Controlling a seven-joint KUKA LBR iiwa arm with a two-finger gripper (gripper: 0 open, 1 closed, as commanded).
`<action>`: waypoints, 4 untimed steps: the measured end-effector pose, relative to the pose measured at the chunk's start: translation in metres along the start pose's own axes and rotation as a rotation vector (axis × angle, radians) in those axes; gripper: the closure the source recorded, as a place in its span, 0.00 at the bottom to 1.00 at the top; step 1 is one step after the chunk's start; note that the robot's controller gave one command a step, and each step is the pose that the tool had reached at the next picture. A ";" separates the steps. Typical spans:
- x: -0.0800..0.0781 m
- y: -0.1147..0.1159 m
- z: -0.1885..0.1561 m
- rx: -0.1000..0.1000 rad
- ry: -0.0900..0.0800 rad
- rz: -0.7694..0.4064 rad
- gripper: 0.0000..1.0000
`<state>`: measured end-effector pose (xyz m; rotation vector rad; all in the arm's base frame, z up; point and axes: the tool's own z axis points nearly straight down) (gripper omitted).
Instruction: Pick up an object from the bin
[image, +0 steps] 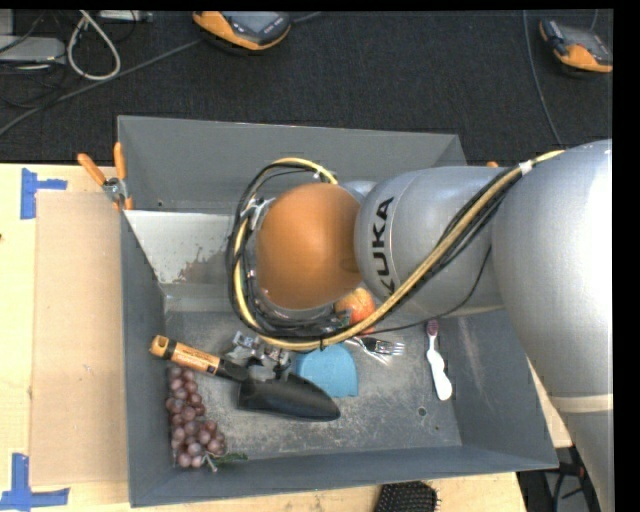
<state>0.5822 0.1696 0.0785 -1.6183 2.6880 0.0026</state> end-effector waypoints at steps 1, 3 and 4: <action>0.024 -0.025 0.003 -0.001 -0.005 -0.155 1.00; 0.055 -0.058 0.005 0.000 -0.008 -0.288 1.00; 0.051 -0.057 -0.034 -0.005 -0.007 -0.297 1.00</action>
Offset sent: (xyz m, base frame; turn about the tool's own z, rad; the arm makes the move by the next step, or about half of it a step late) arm 0.0314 -0.0299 -0.0085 -0.3278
